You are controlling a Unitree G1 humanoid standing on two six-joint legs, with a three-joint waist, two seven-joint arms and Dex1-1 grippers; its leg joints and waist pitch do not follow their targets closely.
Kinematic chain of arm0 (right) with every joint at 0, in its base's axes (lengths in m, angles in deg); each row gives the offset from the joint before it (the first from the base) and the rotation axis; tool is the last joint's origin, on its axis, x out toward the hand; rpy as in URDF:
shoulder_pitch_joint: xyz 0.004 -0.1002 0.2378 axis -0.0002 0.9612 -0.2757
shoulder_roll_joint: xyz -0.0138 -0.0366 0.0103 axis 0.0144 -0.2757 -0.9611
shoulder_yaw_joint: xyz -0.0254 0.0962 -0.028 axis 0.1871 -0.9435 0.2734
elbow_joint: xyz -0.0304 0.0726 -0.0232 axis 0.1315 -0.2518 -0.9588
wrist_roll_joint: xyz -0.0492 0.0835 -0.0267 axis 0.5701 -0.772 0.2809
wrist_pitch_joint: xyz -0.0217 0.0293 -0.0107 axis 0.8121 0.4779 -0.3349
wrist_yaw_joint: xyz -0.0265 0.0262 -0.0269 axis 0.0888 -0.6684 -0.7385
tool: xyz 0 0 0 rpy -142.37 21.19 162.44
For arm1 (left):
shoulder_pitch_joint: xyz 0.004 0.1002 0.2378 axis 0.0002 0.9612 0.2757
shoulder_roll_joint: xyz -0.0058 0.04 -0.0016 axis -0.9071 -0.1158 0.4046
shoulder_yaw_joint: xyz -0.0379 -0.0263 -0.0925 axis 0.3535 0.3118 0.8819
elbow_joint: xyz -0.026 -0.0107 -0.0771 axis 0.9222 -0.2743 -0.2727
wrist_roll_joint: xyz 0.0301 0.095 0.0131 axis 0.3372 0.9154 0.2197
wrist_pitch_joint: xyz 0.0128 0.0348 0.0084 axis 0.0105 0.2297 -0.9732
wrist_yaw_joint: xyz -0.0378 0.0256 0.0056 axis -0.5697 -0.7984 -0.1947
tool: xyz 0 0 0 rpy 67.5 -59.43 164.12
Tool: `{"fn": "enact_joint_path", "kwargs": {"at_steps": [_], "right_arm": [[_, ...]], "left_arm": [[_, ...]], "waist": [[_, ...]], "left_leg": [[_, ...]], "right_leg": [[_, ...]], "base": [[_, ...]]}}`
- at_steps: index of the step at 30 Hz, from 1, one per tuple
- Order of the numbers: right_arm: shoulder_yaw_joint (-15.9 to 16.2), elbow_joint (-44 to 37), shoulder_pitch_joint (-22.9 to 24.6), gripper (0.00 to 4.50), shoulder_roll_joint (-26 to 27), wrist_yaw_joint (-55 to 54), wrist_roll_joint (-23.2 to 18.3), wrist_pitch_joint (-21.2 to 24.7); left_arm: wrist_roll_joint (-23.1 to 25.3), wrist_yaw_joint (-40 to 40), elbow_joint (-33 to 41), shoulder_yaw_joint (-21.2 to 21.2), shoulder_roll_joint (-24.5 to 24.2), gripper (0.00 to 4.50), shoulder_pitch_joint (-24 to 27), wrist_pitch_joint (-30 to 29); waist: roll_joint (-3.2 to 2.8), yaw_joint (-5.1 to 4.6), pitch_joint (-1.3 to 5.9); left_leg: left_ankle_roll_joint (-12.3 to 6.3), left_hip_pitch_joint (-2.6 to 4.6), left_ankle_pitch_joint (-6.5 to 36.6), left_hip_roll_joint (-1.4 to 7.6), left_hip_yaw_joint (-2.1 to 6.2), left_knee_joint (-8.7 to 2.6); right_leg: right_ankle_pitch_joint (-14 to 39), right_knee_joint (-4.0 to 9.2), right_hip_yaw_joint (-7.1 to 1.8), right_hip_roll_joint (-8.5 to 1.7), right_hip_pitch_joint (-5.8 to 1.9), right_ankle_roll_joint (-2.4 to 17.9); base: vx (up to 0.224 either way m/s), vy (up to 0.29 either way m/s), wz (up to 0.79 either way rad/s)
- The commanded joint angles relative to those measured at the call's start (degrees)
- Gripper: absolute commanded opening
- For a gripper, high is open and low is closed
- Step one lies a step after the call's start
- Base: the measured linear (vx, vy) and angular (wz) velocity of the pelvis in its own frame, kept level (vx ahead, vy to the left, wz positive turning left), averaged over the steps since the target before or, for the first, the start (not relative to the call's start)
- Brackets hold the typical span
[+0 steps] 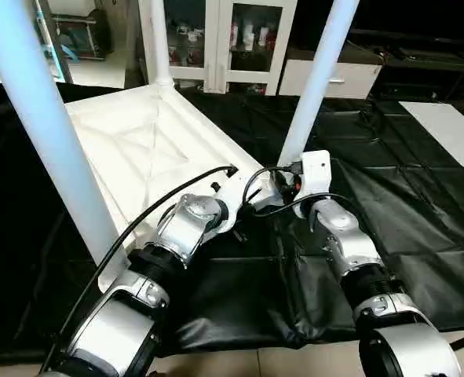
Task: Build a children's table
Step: Rotate leg to tighten
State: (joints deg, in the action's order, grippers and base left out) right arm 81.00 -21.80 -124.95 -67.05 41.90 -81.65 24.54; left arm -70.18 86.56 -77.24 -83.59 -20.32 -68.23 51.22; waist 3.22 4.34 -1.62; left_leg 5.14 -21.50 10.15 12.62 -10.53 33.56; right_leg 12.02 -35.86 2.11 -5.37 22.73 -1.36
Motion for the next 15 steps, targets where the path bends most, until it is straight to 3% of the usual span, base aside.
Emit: {"fn": "enact_joint_path", "kwargs": {"at_steps": [1,2,3,4,5,6,7,11,12,15], "right_arm": [[3.5,-1.7,2.1,1.91,2.9,8.3,-2.2,1.3],[3.6,-2.8,2.5,2.47,2.7,8.8,-2.3,1.0],[3.5,-6.1,4.0,2.61,1.8,10.7,-3.3,1.2],[3.5,-8.6,5.1,2.61,1.1,12.2,-4.1,1.5],[3.3,-10.1,5.8,2.61,0.5,12.5,-4.5,1.6],[3.3,-10.1,5.8,2.80,0.5,12.5,-4.5,1.6],[2.8,-13.5,7.3,2.96,-1.0,13.1,-5.4,2.7],[0.9,-20.0,10.6,3.22,-5.3,15.0,-7.1,4.8],[0.9,-20.0,10.6,3.22,-5.3,15.0,-7.1,4.8],[1.0,-27.1,14.4,3.50,-12.3,21.7,-7.9,9.0]], "left_arm": [[-1.2,-2.5,0.3,1.5,1.0,0.00,-1.4,5.7],[-1.2,-2.3,0.4,1.6,0.9,0.00,-1.3,5.8],[-1.2,-1.3,1.0,1.4,0.6,0.00,-0.8,5.9],[-1.3,-0.2,1.4,1.2,0.2,0.00,-0.4,6.1],[-1.3,0.8,1.7,0.9,-0.2,0.00,-0.1,6.7],[-1.3,0.8,1.7,0.9,-0.2,0.00,-0.1,6.7],[-1.3,2.7,2.8,0.5,-1.3,0.00,0.9,6.6],[-1.8,7.4,6.3,-0.6,-4.1,0.00,3.8,6.8],[-1.8,7.4,6.3,-0.6,-4.1,0.00,3.8,6.8],[-3.4,15.0,11.3,-2.1,-7.9,0.00,7.2,6.8]], "waist": [[0.31,0.14,2.89],[0.22,0.20,2.93],[0.08,0.27,2.90],[-0.08,0.60,2.92],[0.22,0.61,2.97],[0.22,0.61,2.97],[-0.02,0.20,2.96],[-0.32,0.40,2.87],[-0.32,0.40,2.87],[-0.40,0.92,2.72]], "left_leg": [[-2.79,0.83,8.8,0.14,-0.37,-3.69],[-2.48,0.89,8.9,0.18,-0.35,-3.69],[-2.11,0.88,8.9,0.15,-0.34,-3.72],[-2.28,1.05,8.9,0.22,-0.42,-3.66],[-2.83,0.68,8.2,0.05,-0.35,-3.66],[-2.83,0.68,8.2,0.05,-0.35,-3.66],[-3.08,0.19,7.7,0.02,-0.12,-3.83],[-3.33,0.89,7.0,0.39,-0.41,-3.62],[-3.33,0.89,7.0,0.39,-0.41,-3.62],[-3.67,0.78,6.2,0.44,-0.50,-3.66]], "right_leg": [[2.1,4.19,-1.30,-1.74,-2.49,11.9],[2.4,4.16,-1.31,-1.77,-2.46,11.8],[2.3,4.18,-1.33,-1.71,-2.46,11.7],[1.2,4.23,-1.40,-1.68,-2.48,11.4],[-0.4,4.08,-1.37,-1.57,-2.79,11.2],[-0.4,4.08,-1.37,-1.57,-2.79,11.2],[-0.8,3.92,-1.27,-1.68,-3.08,11.2],[-0.4,3.99,-1.37,-1.66,-2.60,12.8],[-0.4,3.99,-1.37,-1.66,-2.60,12.8],[-1.0,3.96,-1.41,-1.59,-2.69,12.5]], "base": [[0.000,0.000,0.00],[0.000,0.000,0.00],[0.000,0.000,0.00],[0.000,0.000,0.00],[0.000,0.000,0.00],[0.000,0.000,0.00],[0.000,0.000,0.00],[0.000,0.000,0.00],[0.000,0.000,0.00],[0.000,0.000,0.00]]}}
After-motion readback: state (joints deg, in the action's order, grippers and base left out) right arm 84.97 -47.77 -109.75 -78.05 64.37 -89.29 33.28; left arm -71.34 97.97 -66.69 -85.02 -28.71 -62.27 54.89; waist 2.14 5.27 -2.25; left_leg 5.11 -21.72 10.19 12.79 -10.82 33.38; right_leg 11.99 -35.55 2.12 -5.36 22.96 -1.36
